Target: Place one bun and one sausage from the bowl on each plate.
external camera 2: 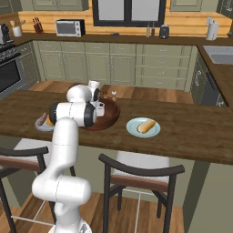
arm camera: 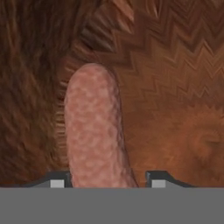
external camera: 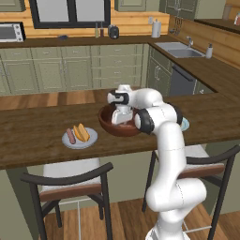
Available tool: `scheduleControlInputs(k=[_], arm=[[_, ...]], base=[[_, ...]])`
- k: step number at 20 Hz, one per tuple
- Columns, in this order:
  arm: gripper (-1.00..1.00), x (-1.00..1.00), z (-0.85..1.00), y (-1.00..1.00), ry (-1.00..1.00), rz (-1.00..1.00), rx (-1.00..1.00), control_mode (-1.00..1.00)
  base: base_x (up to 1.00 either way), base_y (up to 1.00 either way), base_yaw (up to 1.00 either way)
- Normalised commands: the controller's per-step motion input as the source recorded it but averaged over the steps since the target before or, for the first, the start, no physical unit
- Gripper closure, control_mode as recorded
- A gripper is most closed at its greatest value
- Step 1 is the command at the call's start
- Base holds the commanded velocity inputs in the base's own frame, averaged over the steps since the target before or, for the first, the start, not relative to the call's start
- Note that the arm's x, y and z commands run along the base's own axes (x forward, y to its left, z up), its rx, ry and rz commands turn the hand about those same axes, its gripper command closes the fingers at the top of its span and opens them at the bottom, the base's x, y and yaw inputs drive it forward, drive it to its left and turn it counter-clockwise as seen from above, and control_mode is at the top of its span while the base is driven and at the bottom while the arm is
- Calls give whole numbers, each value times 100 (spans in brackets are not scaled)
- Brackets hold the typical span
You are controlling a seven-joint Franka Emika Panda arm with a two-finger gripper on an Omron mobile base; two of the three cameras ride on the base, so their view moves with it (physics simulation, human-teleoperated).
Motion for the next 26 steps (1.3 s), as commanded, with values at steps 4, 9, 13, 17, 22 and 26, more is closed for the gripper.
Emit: scheduleControlInputs(k=[4,9,13,17,22,26], arm=[[100,-5,72,0,-1,0,1,-100],[100,-21,92,0,-11,0,2,-100],[100,-29,50,-3,-12,-12,2,-100],[100,-22,15,-28,-11,-30,6,-100],[100,-3,1,-43,-7,-42,3,-100],[100,0,0,-49,-9,-49,2,-100]], base=[[0,0,0],[0,0,0],[0,0,0],[0,0,0],[0,0,0],[0,0,0]])
